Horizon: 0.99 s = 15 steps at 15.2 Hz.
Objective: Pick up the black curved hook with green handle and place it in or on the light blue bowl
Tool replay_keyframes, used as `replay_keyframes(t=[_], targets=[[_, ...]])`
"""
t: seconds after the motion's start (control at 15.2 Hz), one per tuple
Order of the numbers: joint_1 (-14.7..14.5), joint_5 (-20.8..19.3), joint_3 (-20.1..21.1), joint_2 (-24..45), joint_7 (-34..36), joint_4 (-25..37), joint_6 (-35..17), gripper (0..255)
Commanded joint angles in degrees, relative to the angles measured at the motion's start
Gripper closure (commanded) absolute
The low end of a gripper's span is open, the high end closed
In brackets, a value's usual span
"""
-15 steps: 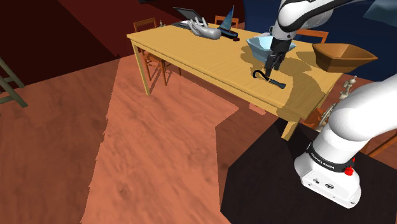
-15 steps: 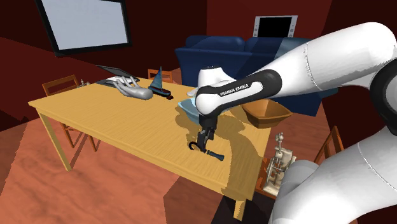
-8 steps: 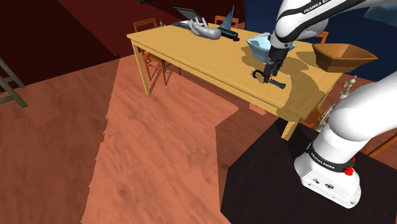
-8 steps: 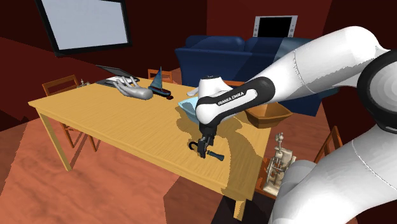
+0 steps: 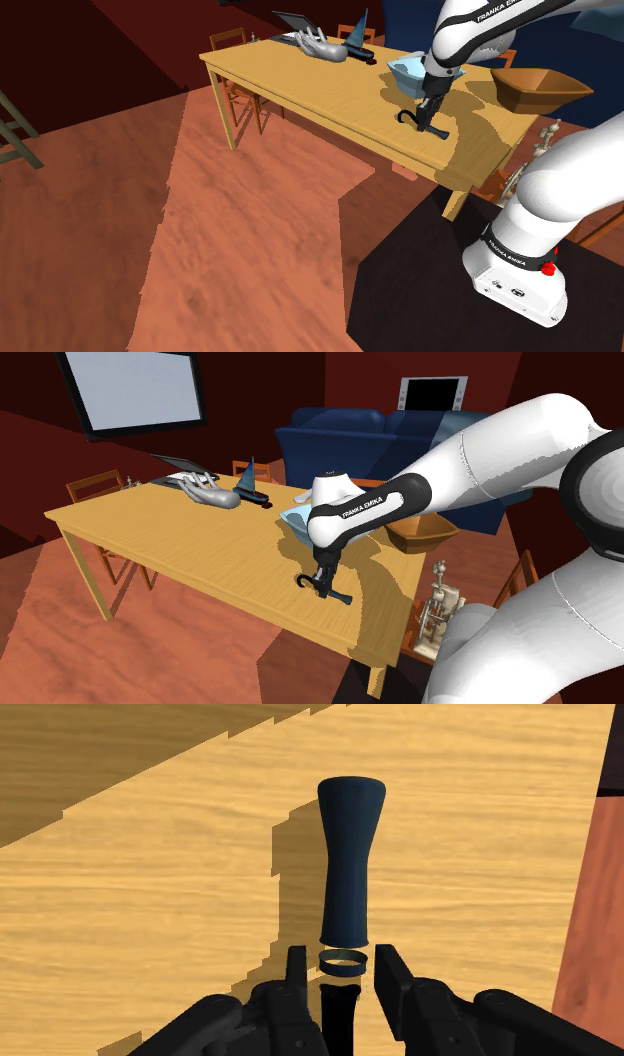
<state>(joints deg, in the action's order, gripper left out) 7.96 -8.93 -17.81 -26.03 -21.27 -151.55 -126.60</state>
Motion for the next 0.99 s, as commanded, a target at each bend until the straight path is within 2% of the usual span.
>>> replay_keyframes(t=[0.0,0.46,0.92], targets=[[0.00,0.00,0.00,0.00,0.00,0.00,0.00,255],[0.00,0.00,0.00,0.00,0.00,0.00,-0.01,255],[0.05,0.18,0.89,-2.91,0.22,3.46,6.34,255]])
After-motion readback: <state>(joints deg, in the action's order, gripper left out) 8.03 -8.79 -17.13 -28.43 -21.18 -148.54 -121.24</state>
